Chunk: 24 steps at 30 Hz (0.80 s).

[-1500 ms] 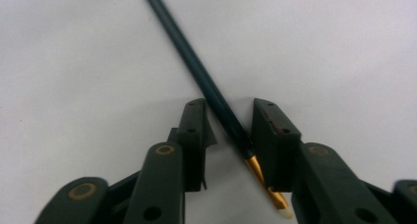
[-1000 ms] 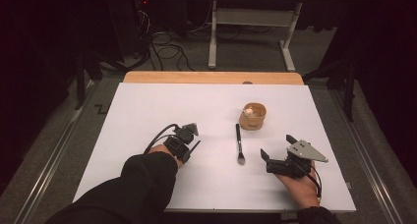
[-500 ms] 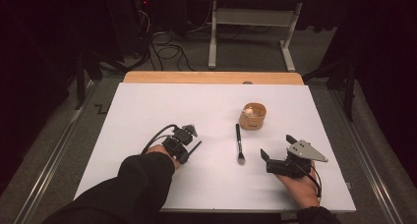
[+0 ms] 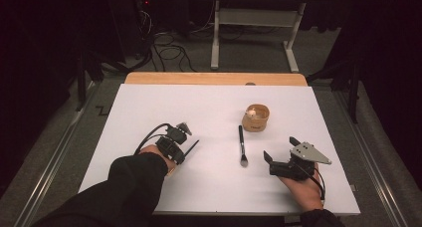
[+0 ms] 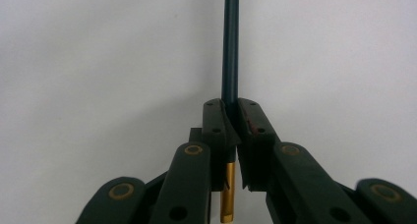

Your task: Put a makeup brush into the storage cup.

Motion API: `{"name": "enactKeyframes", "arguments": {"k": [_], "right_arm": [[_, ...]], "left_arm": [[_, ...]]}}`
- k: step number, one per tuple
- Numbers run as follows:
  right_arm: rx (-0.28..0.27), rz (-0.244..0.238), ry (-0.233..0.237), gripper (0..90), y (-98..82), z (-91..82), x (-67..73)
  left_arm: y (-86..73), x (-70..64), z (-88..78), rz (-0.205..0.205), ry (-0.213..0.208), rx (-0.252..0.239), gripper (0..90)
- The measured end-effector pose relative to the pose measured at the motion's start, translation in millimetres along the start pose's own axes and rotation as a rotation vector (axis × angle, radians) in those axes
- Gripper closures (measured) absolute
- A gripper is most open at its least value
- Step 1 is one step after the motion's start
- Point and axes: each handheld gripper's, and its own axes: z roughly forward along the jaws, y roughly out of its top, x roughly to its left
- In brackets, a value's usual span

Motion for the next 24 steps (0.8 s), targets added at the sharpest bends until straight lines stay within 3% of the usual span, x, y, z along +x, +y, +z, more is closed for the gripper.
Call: {"name": "enactKeyframes", "arguments": {"k": [16, 24], "right_arm": [[0.01, -0.001, -0.016, 1.4, -1.5, 0.4, 0.9], [0.017, -0.01, -0.02, 1.6, -1.9, 1.8, 1.7]], "left_arm": [[-24.4, 25.3, -25.4, -0.008, -0.035, -0.039, 83.1], [-23.3, 26.6, -39.6, 0.053, -0.051, -0.037, 83.1]]}}
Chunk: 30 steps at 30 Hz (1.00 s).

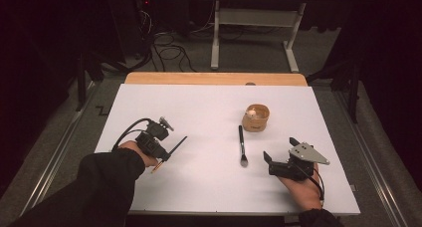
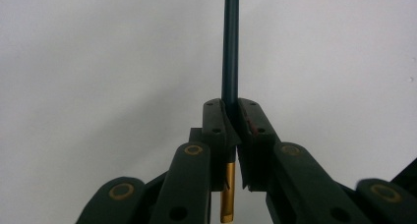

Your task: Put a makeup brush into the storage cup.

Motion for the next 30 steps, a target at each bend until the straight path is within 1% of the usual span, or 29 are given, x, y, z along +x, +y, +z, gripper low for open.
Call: {"name": "enactKeyframes", "arguments": {"k": [2, 4, 5, 9, 10, 11, 13, 15, 16, 17, 19, 21, 23, 24, 25, 27, 28, 29, 30], "right_arm": [[0.0, -0.002, 0.003, 1.6, -0.1, 0.1, 0.6], [0.0, -0.001, 0.006, 1.7, -0.1, 0.2, 0.9], [0.0, -0.008, 0.009, 1.8, -0.1, 0.3, 1.0], [0.001, -0.001, 0.005, 1.9, -0.8, 0.2, 1.6], [0.0, -0.001, 0.006, 1.9, -1.0, 0.3, 1.9], [0.001, -0.001, 0.006, 1.9, -1.0, 0.4, 2.1], [0.003, 0.0, 0.008, 2.0, -1.0, 0.6, 2.8], [0.001, -0.01, 0.011, 2.7, -0.6, 0.6, 3.6], [0.0, -0.014, 0.011, 2.9, -0.2, 0.6, 4.6], [0.0, -0.017, 0.014, 3.1, 0.3, 0.6, 6.0], [-0.003, -0.041, 0.014, 3.7, 1.2, 0.7, 8.7], [-0.004, -0.05, 0.019, 4.3, 1.7, 1.0, 10.2], [-0.008, -0.065, 0.036, 5.3, 3.9, 1.0, 15.5], [-0.009, -0.07, 0.044, 5.6, 4.8, 0.9, 17.7], [-0.011, -0.08, 0.048, 5.8, 5.9, 0.8, 20.1], [-0.013, -0.104, 0.057, 5.9, 8.4, 0.6, 25.9], [-0.016, -0.113, 0.059, 5.9, 9.7, 0.4, 28.4], [-0.022, -0.132, 0.068, 5.9, 12.6, -0.2, 32.6], [-0.022, -0.132, 0.068, 5.9, 12.6, -0.2, 32.6]], "left_arm": [[2.8, -0.8, -6.1, 0.02, -0.001, 0.005, 83.0], [4.0, -0.8, -8.7, 0.028, -0.003, 0.004, 83.0], [7.3, -0.8, -15.3, 0.045, -0.017, 0.011, 83.0], [16.9, -2.3, -29.8, 0.103, -0.022, 0.023, 83.0], [16.9, -2.3, -29.8, 0.103, -0.022, 0.023, 83.0], [19.7, -2.9, -32.5, 0.117, -0.024, 0.024, 83.0], [24.6, -4.0, -35.5, 0.138, -0.026, 0.011, 83.0], [30.3, -7.9, -33.0, 0.171, -0.009, 0.016, 83.1], [31.4, -10.1, -30.9, 0.179, -0.004, 0.017, 83.0], [31.4, -10.1, -30.9, 0.179, -0.004, 0.017, 83.1], [33.5, -14.5, -27.0, 0.209, 0.008, 0.037, 83.1], [34.6, -18.8, -22.7, 0.227, 0.008, 0.051, 83.1], [35.6, -22.6, -19.8, 0.25, 0.006, 0.066, 83.0], [35.9, -24.5, -18.7, 0.257, 0.004, 0.066, 83.1], [36.4, -28.2, -16.8, 0.279, -0.005, 0.081, 83.0], [36.4, -29.7, -15.4, 0.287, -0.009, 0.086, 83.0], [36.6, -30.6, -14.4, 0.298, -0.01, 0.096, 83.0], [36.8, -33.6, -11.2, 0.318, -0.018, 0.113, 83.0], [36.8, -33.6, -11.2, 0.318, -0.018, 0.113, 83.0]]}}
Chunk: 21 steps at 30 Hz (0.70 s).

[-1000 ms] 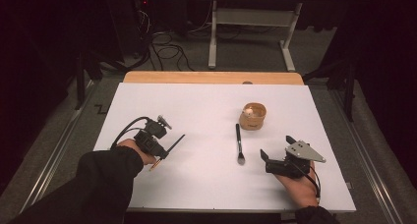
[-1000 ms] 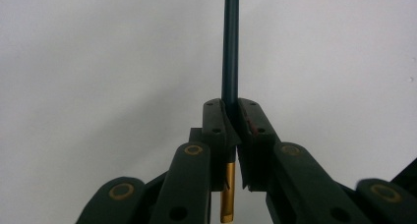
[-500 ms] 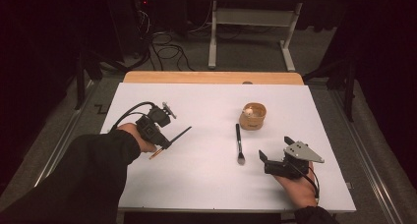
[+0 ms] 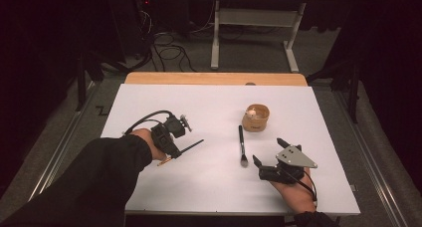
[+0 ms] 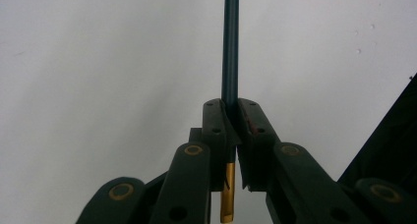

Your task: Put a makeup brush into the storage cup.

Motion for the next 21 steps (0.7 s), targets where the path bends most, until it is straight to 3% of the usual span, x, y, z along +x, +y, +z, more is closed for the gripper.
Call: {"name": "enactKeyframes", "arguments": {"k": [2, 3, 6, 14, 21], "right_arm": [[-0.003, -0.027, 0.024, 7.9, 6.4, -0.2, 6.4], [0.013, -0.064, 0.049, 13.7, 13.9, -0.1, 12.7], [0.014, -0.108, 0.068, 15.2, 25.6, 1.1, 22.3], [0.015, -0.17, 0.115, 15.6, 48.8, 5.2, 34.6], [-0.02, -0.211, 0.142, 18.2, 77.4, 14.6, 39.0]], "left_arm": [[1.5, -2.3, 2.0, 0.014, -0.015, 0.005, 83.0], [2.3, -3.2, 2.8, 0.017, -0.02, 0.004, 83.0], [4.1, -5.7, 4.7, 0.028, -0.025, 0.011, 83.0], [6.9, -12.8, 7.5, 0.061, -0.056, 0.024, 83.0], [6.4, -11.5, 3.0, 0.066, -0.063, 0.044, 83.1]]}}
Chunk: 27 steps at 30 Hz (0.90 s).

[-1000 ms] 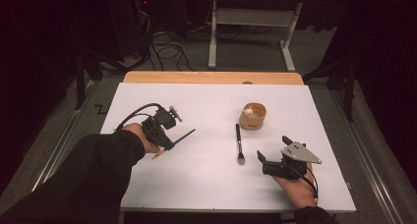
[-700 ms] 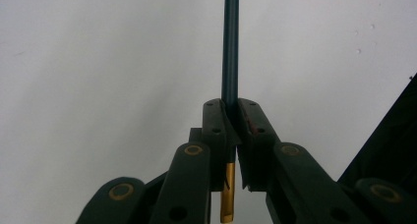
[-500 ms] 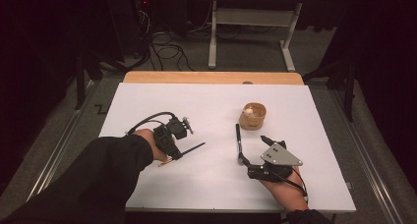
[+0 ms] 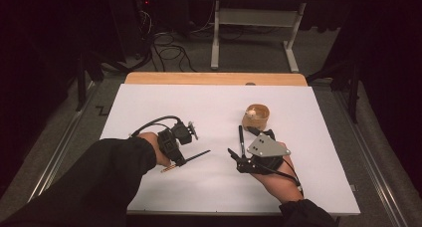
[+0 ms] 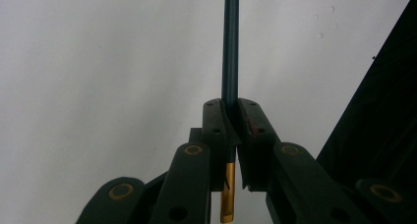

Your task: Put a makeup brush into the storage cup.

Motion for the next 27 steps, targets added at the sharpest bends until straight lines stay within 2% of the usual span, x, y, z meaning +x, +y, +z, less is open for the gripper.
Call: {"name": "enactKeyframes", "arguments": {"k": [2, 3, 7, 8, 12, 16, 19, 27], "right_arm": [[-0.002, -0.012, 0.001, 18.6, 3.3, 1.5, 0.5], [-0.004, -0.039, -0.002, 19.8, 8.7, 4.5, 2.5], [-0.006, -0.061, 0.007, 24.0, 12.0, 8.7, 6.6], [0.002, -0.087, 0.018, 26.5, 11.2, 11.5, 10.7], [0.011, -0.105, 0.041, 28.9, 5.7, 15.7, 18.2], [0.02, -0.116, 0.053, 29.9, -0.8, 17.8, 22.8], [0.041, -0.142, 0.068, 32.9, -7.2, 20.2, 26.7], [0.052, -0.18, 0.073, 38.2, -10.4, 20.2, 31.6]], "left_arm": [[-0.1, 0.7, -1.0, -0.003, 0.003, -0.004, 83.0], [0.0, 1.3, -2.1, -0.006, 0.001, -0.004, 83.0], [0.0, 2.4, -1.8, -0.004, -0.005, 0.008, 83.0], [-0.1, 2.5, -1.0, -0.001, -0.008, 0.009, 83.0], [0.5, 3.0, 0.0, -0.01, -0.011, 0.01, 83.1], [2.3, 0.9, 2.8, 0.0, -0.008, 0.018, 83.1], [4.4, -1.8, 5.0, 0.01, -0.009, 0.024, 83.0], [6.9, -6.0, 8.0, 0.022, -0.007, 0.026, 83.0]]}}
